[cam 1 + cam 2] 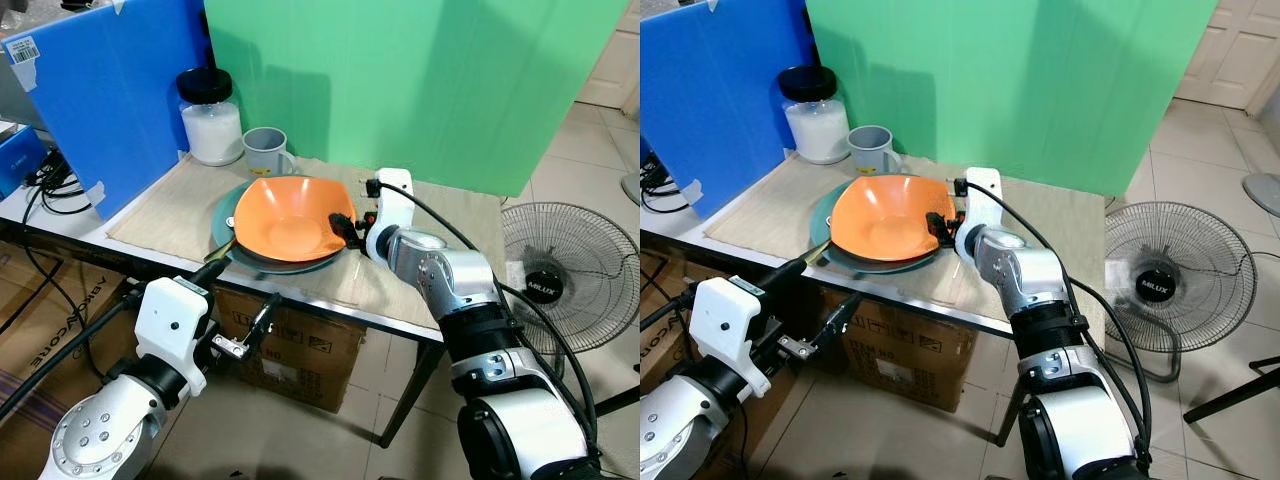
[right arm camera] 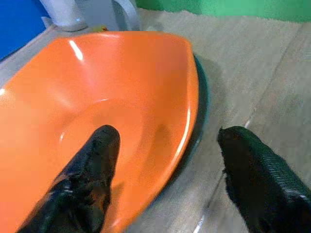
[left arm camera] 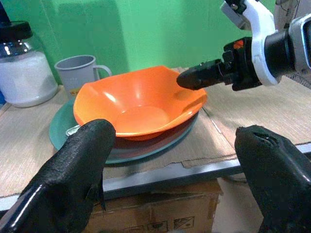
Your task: Setting the table
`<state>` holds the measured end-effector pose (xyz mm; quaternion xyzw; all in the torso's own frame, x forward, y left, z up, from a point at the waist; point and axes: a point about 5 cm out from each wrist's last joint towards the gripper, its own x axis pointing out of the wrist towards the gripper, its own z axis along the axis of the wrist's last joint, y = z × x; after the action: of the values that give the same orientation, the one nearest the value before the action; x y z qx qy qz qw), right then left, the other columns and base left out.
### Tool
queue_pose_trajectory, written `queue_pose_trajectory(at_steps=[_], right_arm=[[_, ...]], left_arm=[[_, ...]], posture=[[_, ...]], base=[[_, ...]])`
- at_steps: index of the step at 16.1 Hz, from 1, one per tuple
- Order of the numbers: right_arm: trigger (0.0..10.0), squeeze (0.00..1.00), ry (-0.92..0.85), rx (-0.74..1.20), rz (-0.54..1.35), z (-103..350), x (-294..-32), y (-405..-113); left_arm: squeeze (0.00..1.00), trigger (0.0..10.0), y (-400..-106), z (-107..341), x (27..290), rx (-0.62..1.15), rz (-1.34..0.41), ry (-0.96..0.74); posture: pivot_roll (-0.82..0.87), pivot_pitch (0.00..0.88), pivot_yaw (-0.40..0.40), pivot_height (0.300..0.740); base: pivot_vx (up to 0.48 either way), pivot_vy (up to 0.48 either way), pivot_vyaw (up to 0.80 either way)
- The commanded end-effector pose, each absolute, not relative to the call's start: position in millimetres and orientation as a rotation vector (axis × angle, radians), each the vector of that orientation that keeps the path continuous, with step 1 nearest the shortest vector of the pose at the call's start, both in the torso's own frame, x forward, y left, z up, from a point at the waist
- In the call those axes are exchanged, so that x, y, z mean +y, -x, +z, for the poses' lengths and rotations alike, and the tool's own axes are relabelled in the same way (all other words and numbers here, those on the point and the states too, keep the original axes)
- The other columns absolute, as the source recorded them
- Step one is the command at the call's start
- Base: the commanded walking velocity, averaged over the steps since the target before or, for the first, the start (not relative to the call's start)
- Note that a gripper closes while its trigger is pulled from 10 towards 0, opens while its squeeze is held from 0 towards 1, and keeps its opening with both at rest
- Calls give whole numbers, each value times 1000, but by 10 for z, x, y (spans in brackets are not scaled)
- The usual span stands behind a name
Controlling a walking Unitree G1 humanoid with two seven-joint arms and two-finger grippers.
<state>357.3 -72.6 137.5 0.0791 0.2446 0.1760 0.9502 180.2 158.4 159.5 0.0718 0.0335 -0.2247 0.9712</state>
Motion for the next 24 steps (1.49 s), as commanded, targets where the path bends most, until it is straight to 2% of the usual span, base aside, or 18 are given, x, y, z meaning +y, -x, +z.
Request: queue_pose_trajectory(at_steps=[1, 5, 6, 7, 8, 10, 12, 14, 15, 16, 19, 22, 23, 24], right_arm=[[10000, 0, -162, 522, 341, 1336, -753, -3565], [10000, 0, -308, 598, 382, 1315, -659, -3534], [9569, 0, -334, 618, 394, 1305, -628, -3522], [8824, 0, -363, 628, 402, 1306, -601, -3517], [7451, 0, -374, 629, 412, 1317, -577, -3517], [5490, 0, -375, 624, 421, 1329, -553, -3520], [4627, 0, -373, 605, 431, 1349, -514, -3543], [4706, 0, -340, 544, 465, 1400, -446, -3585], [6667, 0, -328, 526, 476, 1411, -425, -3592], [10000, 0, -290, 487, 498, 1434, -396, -3603], [10000, 0, -135, 383, 556, 1429, -315, -3606], [10000, 0, -87, 362, 550, 1379, -312, -3625], [10000, 459, -73, 357, 552, 1353, -308, -3633], [10000, 1000, -62, 357, 545, 1327, -308, -3642]], left_arm=[[0, 10000, -1784, 1604, 1578, 71, -449, -159], [0, 10000, -1790, 1602, 1569, 67, -452, -159], [0, 10000, -1789, 1599, 1570, 68, -452, -160], [0, 10000, -1787, 1597, 1573, 68, -450, -162], [0, 10000, -1785, 1598, 1577, 67, -448, -164], [0, 10000, -1781, 1597, 1584, 66, -444, -167], [0, 10000, -1780, 1599, 1589, 65, -440, -170], [0, 10000, -1787, 1600, 1604, 64, -434, -176], [0, 10000, -1787, 1599, 1607, 64, -433, -177], [0, 10000, -1792, 1599, 1611, 64, -432, -179], [0, 10000, -1795, 1594, 1612, 68, -432, -182], [0, 10000, -1807, 1595, 1618, 69, -431, -184], [0, 10000, -1812, 1596, 1621, 69, -430, -184], [0, 10000, -1820, 1596, 1624, 70, -430, -185]], posture=[[-18, 0, -23, 740], [-17, 0, -26, 740], [-17, 0, -27, 740], [-16, 0, -28, 740], [-16, 0, -29, 740], [-15, 0, -31, 740], [-14, 0, -31, 740], [-10, 0, -32, 740], [-10, 0, -31, 740], [-10, 0, -30, 740], [-9, 0, -28, 740], [-9, 0, -24, 740], [-10, 0, -22, 740], [-11, 0, -19, 740]], base=[[0, 0, 0], [0, 0, 0], [0, 0, 0], [0, 0, 0], [0, 0, 0], [0, 0, 0], [0, 0, 0], [0, 0, 0], [0, 0, 0], [0, 0, 0], [0, 0, 0], [0, 0, 0], [0, 0, 0], [0, 0, 0]])
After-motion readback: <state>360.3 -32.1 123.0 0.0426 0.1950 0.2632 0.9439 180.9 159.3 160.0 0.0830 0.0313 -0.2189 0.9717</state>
